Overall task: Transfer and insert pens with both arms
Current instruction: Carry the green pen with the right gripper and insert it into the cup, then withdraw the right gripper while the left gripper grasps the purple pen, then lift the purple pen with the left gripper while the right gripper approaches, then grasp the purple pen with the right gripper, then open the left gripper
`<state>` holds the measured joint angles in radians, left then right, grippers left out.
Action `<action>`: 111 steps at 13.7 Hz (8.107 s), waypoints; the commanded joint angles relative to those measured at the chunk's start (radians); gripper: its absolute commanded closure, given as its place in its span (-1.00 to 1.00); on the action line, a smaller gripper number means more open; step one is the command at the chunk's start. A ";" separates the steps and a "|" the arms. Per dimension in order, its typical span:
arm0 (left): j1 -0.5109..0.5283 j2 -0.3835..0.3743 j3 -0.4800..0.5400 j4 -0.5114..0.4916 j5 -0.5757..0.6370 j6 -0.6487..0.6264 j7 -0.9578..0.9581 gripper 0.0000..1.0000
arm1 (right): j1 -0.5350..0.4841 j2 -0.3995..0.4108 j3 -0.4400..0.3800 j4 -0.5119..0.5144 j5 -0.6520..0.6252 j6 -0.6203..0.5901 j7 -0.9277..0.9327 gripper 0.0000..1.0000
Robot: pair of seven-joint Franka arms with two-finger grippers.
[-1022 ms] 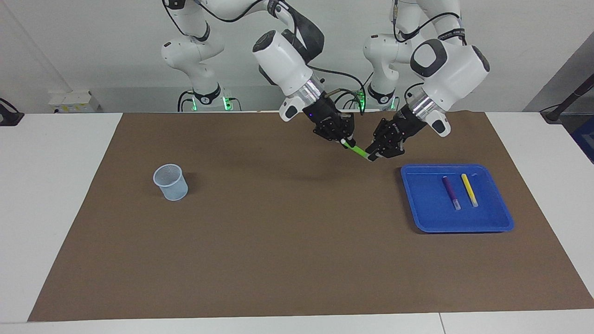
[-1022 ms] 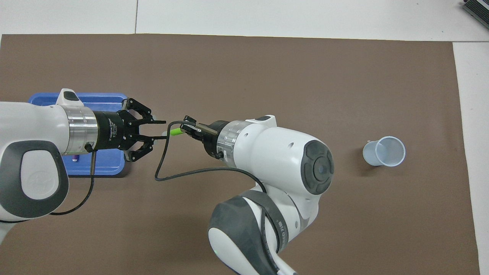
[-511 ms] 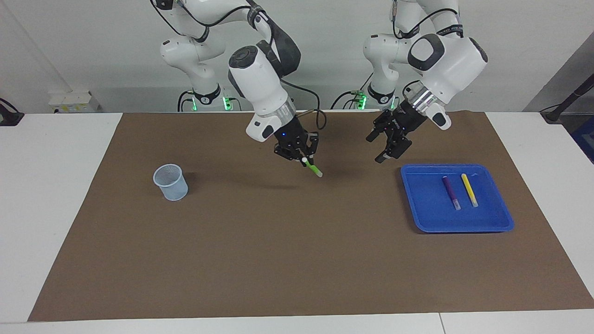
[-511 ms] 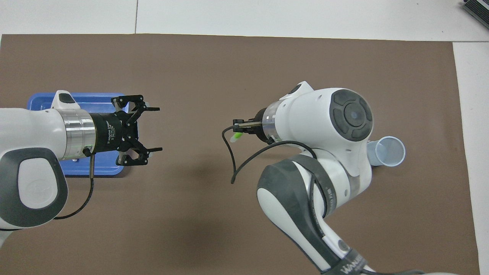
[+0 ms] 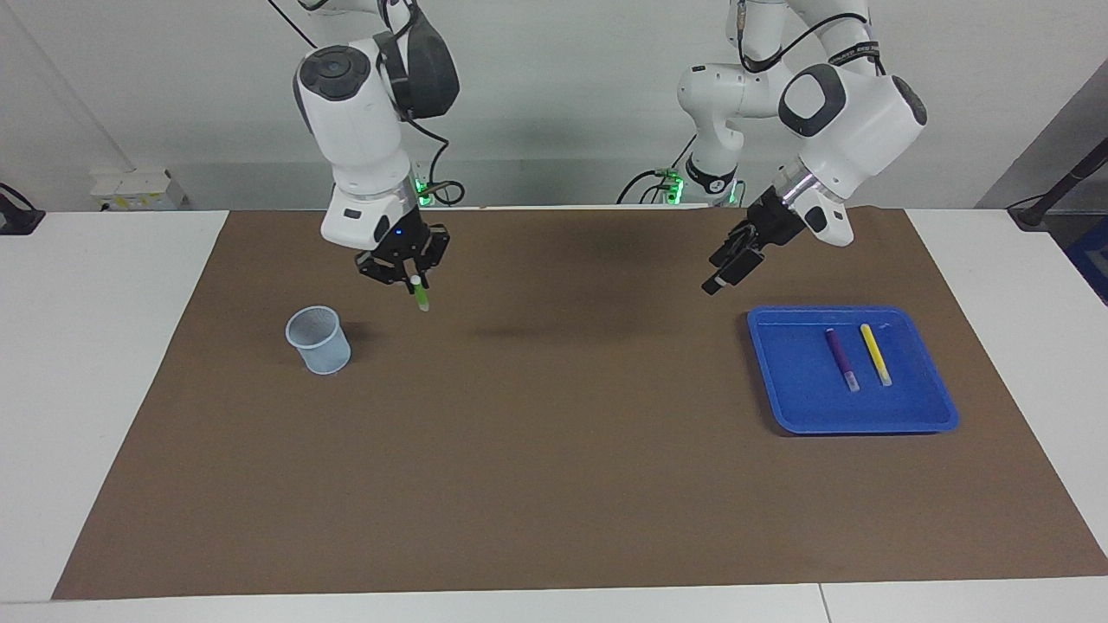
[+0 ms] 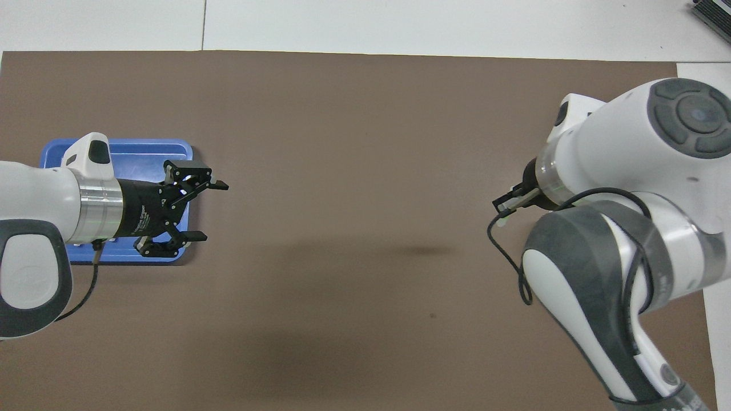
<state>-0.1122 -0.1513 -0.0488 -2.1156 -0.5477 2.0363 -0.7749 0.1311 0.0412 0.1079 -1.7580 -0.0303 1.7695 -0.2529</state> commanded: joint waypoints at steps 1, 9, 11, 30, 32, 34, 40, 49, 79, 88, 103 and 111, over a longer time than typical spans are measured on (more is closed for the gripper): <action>0.055 -0.034 -0.002 -0.029 0.086 -0.059 0.246 -1.00 | -0.103 -0.043 0.015 -0.105 -0.065 0.033 -0.164 1.00; 0.207 0.025 0.000 -0.023 0.317 -0.051 0.751 -1.00 | -0.254 -0.101 0.015 -0.260 -0.066 0.129 -0.424 1.00; 0.236 0.048 0.000 -0.021 0.377 -0.038 0.842 -1.00 | -0.254 -0.115 0.015 -0.317 -0.066 0.189 -0.417 1.00; 0.338 0.358 0.001 0.000 0.431 0.337 1.014 -1.00 | -0.211 -0.112 0.022 -0.314 0.050 0.261 -0.329 -1.00; 0.338 0.375 0.001 0.002 0.433 0.363 1.022 -1.00 | -0.187 -0.110 0.027 -0.314 0.099 0.263 -0.246 -1.00; 0.338 0.383 0.001 0.002 0.433 0.369 1.023 -0.97 | -0.136 -0.110 0.029 -0.314 0.113 0.274 -0.153 -1.00; 0.338 0.407 0.001 0.002 0.433 0.409 1.026 -0.78 | -0.062 -0.112 0.029 -0.313 0.201 0.272 -0.009 -1.00; 0.336 0.407 0.000 0.000 0.431 0.412 1.023 1.00 | -0.050 -0.104 0.032 -0.308 0.274 0.312 0.119 -1.00; 0.088 0.046 -0.026 0.051 -0.158 0.065 -0.312 1.00 | 0.128 -0.089 0.042 -0.293 0.637 0.468 0.567 -1.00; -0.073 -0.056 -0.026 -0.061 -0.158 0.209 -0.628 1.00 | 0.260 -0.035 0.044 -0.158 0.840 0.634 0.831 -1.00; -0.142 -0.111 -0.026 -0.145 -0.163 0.303 -0.730 1.00 | 0.450 0.121 0.044 -0.081 0.831 0.966 0.859 -0.60; -0.142 -0.114 -0.026 -0.145 -0.163 0.305 -0.747 1.00 | 0.501 0.172 0.044 -0.067 0.826 1.032 0.844 -0.16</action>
<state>-0.2319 -0.2338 -0.0869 -2.2299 -0.6936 2.3201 -1.5043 0.6298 0.1890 0.1510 -1.8498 0.7863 2.7809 0.6288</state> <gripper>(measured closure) 0.833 0.396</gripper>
